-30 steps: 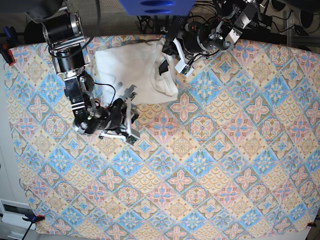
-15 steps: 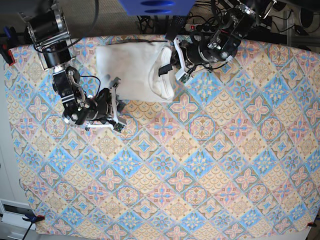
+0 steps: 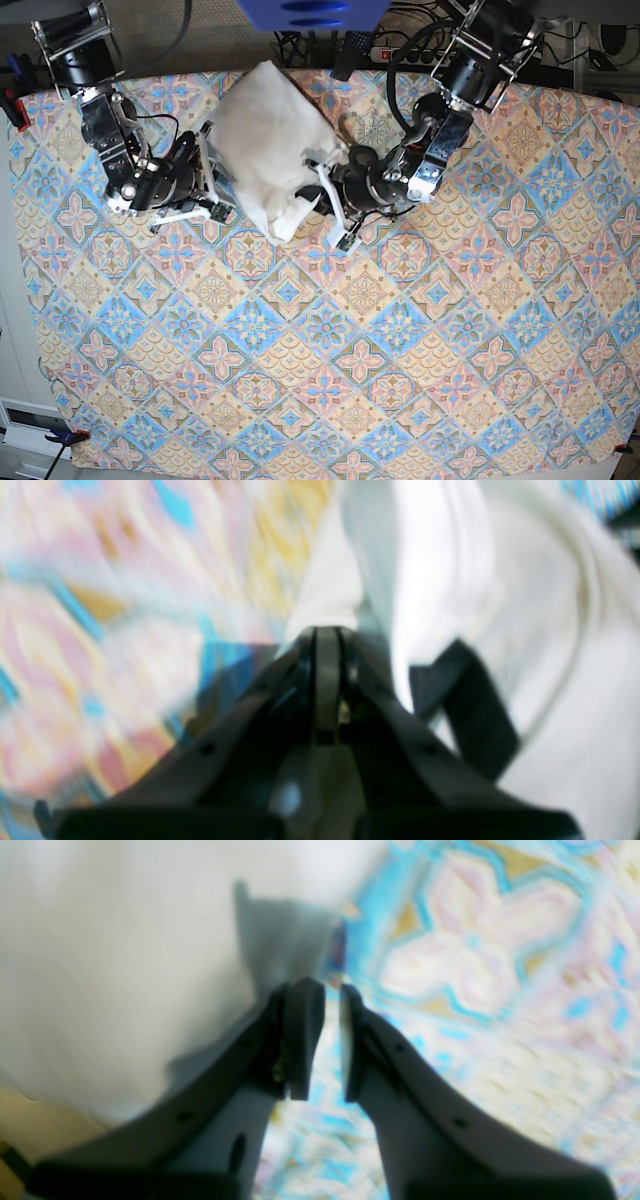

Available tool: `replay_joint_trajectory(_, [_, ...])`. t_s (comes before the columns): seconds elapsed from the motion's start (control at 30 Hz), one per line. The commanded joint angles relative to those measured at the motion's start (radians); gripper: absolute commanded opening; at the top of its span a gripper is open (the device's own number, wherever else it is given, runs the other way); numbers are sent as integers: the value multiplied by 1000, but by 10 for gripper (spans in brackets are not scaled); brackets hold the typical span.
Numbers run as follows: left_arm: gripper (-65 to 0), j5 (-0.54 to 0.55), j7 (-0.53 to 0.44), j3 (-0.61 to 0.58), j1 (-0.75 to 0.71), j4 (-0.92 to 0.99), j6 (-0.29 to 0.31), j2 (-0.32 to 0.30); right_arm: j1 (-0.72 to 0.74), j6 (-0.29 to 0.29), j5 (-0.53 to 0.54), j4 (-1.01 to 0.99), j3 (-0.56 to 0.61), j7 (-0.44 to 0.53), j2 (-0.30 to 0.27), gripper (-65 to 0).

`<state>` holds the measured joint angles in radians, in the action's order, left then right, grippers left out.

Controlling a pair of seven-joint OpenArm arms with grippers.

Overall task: Fold the T-shirt properly
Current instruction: 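Fold the bundle over with both grippers, press flat with right gripper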

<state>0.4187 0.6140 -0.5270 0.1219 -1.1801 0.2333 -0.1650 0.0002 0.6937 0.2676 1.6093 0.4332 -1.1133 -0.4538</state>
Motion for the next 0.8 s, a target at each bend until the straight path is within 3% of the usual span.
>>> replay_joint_trajectory(0.0, [-650, -30, -24, 8, 40, 22, -36, 2, 4, 4, 11, 30, -7, 11, -7, -561])
replay_joint_trajectory(0.2, [-650, -21, -73, 18, 121, 64, -47, 32, -99, 4, 12, 193, -188, 11, -7, -561])
replay_joint_trajectory(0.27, [-650, -16, -75, 31, 135, 62, -84, 26, -139, 4, 12, 262, -208, 11, -7, -561])
replay_joint_trajectory(0.4, [-650, -16, -75, 127, 106, -33, -93, 15, -222, 4, 12, 334, -204, 11, 2, -561])
replay_joint_trajectory(0.6, [-650, -16, -70, 221, 80, -148, -94, 8, -203, 4, 46, 351, -87, 19, 115, -561])
replay_joint_trajectory(0.77, [-650, -17, -69, 344, -24, -278, -96, -26, -159, 4, 46, 343, -7, 19, 223, -561])
